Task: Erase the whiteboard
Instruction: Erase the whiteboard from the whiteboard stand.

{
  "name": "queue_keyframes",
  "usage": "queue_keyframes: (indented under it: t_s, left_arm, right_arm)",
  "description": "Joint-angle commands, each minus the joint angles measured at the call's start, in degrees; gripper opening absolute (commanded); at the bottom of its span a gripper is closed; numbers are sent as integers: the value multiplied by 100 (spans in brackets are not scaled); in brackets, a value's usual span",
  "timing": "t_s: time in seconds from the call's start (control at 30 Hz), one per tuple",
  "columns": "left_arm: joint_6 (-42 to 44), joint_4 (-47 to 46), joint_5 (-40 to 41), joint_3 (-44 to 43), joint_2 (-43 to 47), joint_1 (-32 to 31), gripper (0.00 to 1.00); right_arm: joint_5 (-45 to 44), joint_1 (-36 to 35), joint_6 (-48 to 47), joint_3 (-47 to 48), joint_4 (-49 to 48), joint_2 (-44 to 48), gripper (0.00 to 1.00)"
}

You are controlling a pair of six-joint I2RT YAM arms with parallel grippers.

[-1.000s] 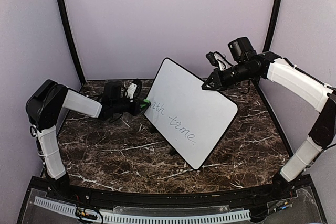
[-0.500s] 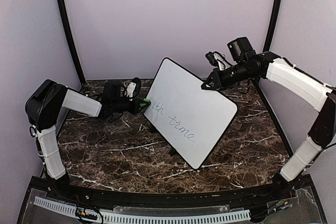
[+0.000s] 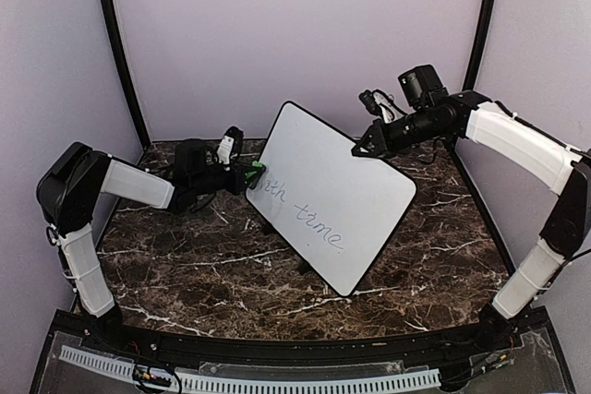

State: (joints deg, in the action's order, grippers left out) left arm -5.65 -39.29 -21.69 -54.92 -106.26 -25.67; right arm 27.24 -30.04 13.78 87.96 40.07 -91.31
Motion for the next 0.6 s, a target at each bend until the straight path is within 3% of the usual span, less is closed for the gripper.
queue_keyframes:
  t_s: [0.0, 0.37, 0.57]
  left_arm:
    - [-9, -433, 97, 113, -19, -25, 0]
    - [-240, -878, 150, 290, -631, -25, 0]
    - [-484, -1192, 155, 861, -446, -21, 0]
  right_arm:
    - [257, -151, -217, -25, 221, -128, 0]
    - [274, -151, -209, -25, 226, -142, 0]
    - [229, -151, -218, -69, 220, -76, 0]
